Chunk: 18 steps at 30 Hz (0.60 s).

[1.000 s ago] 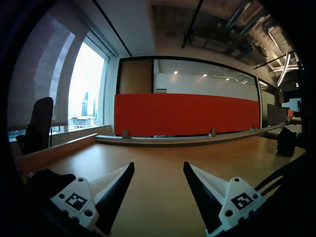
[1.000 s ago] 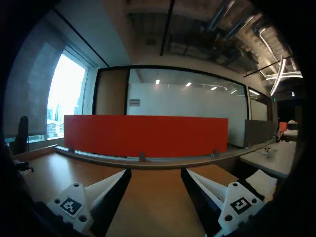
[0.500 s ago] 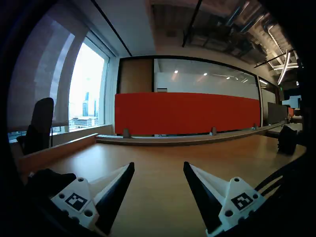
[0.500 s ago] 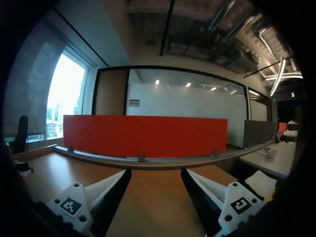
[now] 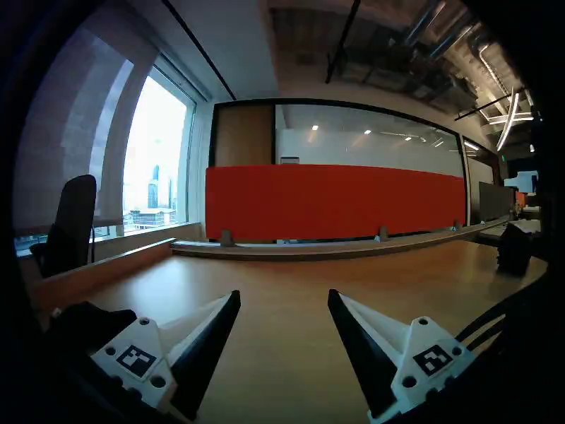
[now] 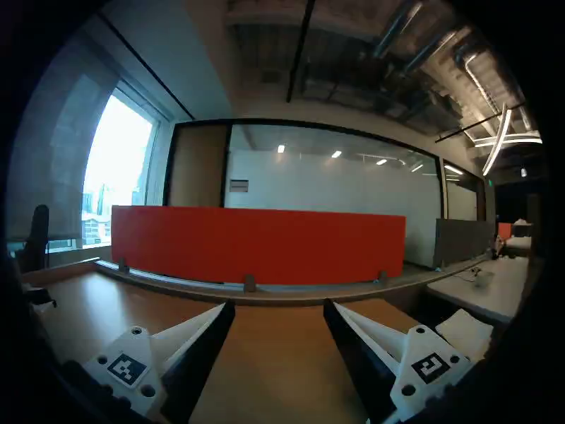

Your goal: Fold towel

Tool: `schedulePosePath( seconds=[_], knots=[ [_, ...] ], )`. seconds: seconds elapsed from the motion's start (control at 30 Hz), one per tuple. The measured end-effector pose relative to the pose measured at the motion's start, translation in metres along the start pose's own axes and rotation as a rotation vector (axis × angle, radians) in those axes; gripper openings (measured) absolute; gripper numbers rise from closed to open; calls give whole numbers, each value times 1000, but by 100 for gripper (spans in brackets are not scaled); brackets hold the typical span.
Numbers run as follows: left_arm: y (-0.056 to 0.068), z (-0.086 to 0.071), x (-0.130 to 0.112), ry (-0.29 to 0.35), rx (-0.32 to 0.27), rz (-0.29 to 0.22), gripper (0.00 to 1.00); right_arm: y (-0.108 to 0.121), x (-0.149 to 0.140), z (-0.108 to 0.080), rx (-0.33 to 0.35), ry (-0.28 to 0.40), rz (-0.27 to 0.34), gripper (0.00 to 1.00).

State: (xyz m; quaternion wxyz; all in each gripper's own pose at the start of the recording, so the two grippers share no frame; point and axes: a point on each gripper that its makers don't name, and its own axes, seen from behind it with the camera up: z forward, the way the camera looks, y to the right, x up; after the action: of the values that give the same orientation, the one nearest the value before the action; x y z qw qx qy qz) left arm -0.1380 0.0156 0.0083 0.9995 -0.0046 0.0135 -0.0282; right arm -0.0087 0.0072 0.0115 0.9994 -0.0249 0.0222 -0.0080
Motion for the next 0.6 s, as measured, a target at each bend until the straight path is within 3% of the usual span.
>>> schedulePosePath(
  seconds=[0.6],
  knots=[
    [1,0,0,0,0,0,92,0,-61,-6,27,-36,-5,97]
  ],
)
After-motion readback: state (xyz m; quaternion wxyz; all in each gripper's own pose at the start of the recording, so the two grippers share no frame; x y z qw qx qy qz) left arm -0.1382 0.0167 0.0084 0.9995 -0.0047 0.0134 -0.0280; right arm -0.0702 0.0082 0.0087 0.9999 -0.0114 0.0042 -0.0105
